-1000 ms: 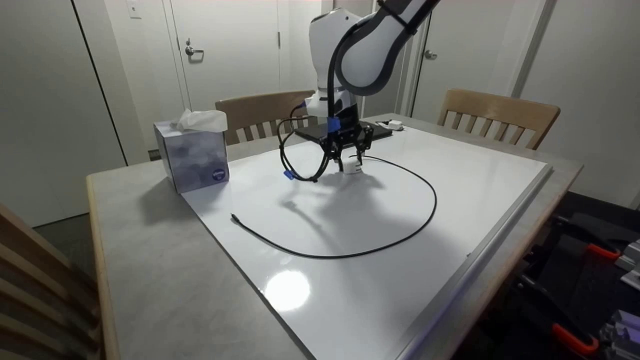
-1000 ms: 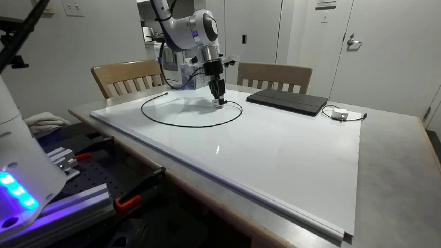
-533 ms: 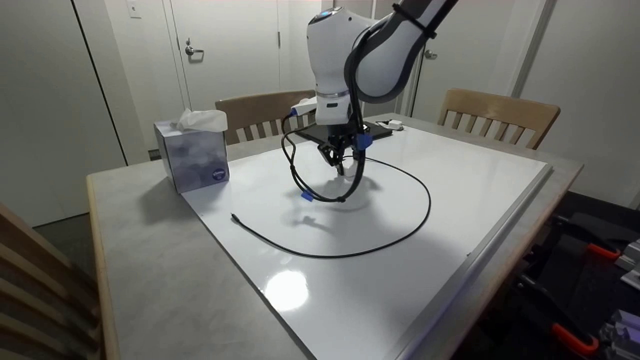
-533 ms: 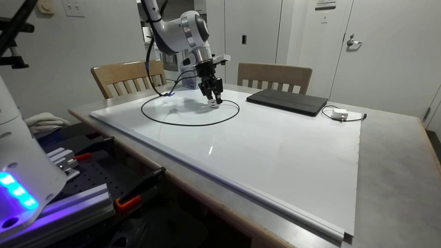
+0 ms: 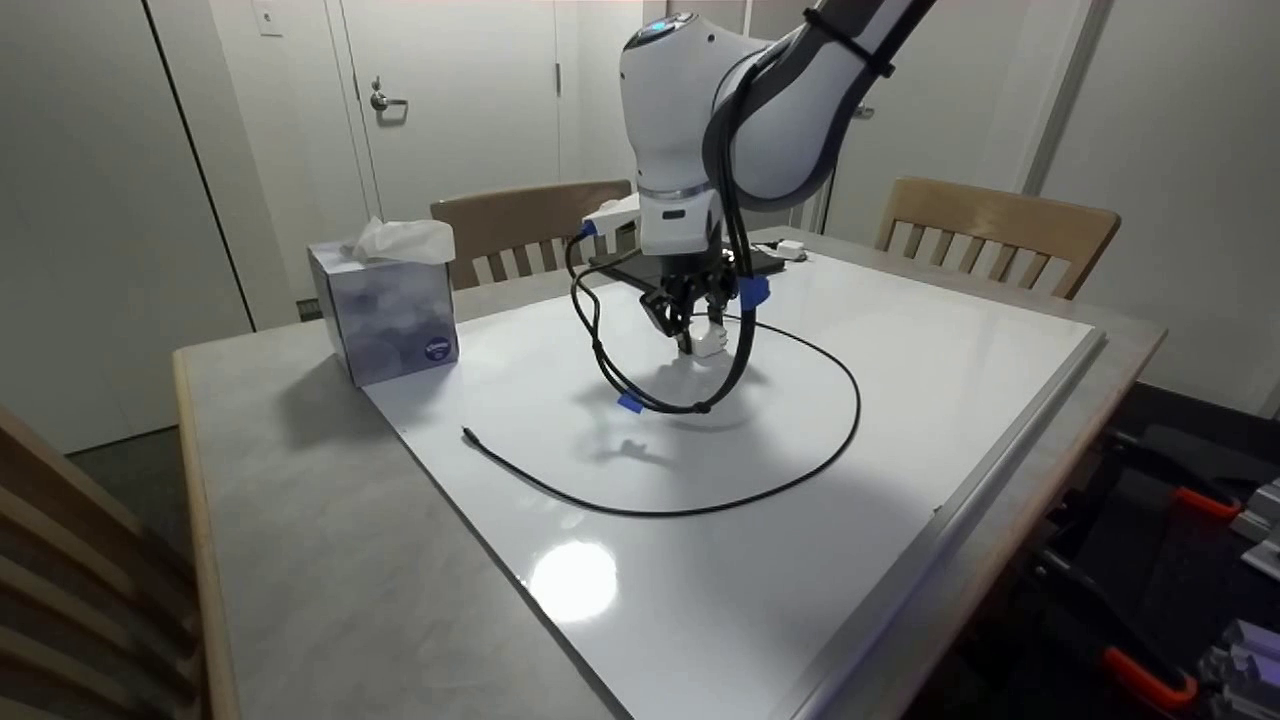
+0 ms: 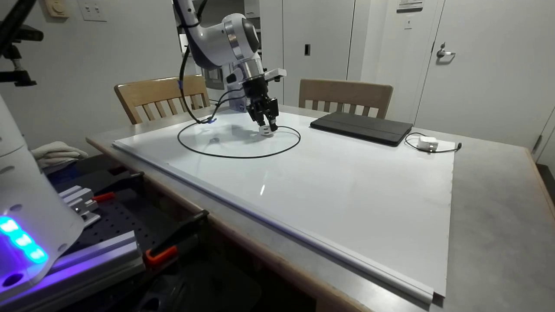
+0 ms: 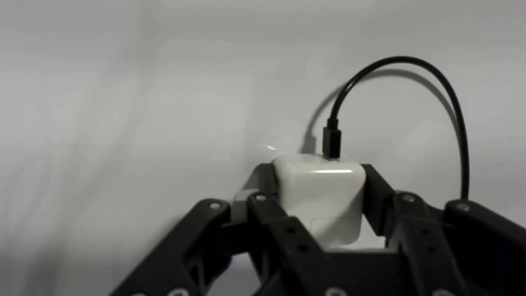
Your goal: Wind the charger on the table
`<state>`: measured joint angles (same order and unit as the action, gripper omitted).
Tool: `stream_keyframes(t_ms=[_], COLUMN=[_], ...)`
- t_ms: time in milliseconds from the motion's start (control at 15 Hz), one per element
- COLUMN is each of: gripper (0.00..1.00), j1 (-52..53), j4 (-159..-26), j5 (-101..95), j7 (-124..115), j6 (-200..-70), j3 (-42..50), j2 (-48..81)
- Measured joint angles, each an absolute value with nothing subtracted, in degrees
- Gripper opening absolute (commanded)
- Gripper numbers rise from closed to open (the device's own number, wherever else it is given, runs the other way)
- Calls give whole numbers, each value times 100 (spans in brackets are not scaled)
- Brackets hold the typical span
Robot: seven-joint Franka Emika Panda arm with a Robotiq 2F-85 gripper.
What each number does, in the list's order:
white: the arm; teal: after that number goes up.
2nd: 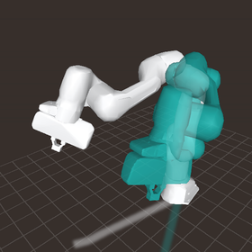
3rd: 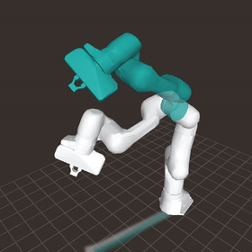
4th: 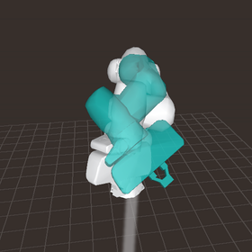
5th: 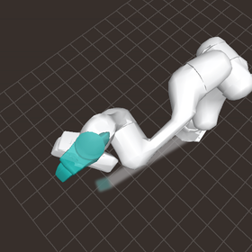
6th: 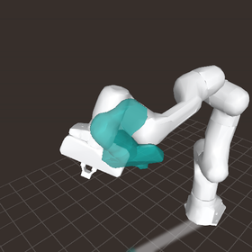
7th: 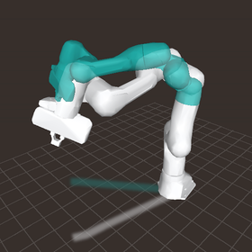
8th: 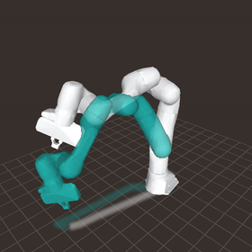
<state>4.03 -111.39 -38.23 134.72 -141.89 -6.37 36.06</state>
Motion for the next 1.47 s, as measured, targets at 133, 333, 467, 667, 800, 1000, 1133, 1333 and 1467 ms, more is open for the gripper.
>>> stream_keyframes(t_ms=[133,333,467,667,800,1000,1133,1333,1467], gripper=[27,27,27,27,27,27,77,90,99], j1=[371,295,212,-330,-784,-1202,-1302,-1073,-686], j4=[-11139,-11147,-11188,-11400,-11601,-11823,-11930,-12052,-12125], j5=[-3745,-3542,-3363,-3598,-3807,-3879,-3874,-3672,-3611], j7=[13672,14195,14664,14885,14885,14885,14884,14875,14786], j6=[-14185,-14179,-14205,-14231,-14231,-14236,-14248,-14308,-14333], j3=[-669,-746,-827,-1436,-1943,-2374,-2447,-2140,-1713], j2=[3604,3594,3570,3503,3466,3424,3373,3257,3169])
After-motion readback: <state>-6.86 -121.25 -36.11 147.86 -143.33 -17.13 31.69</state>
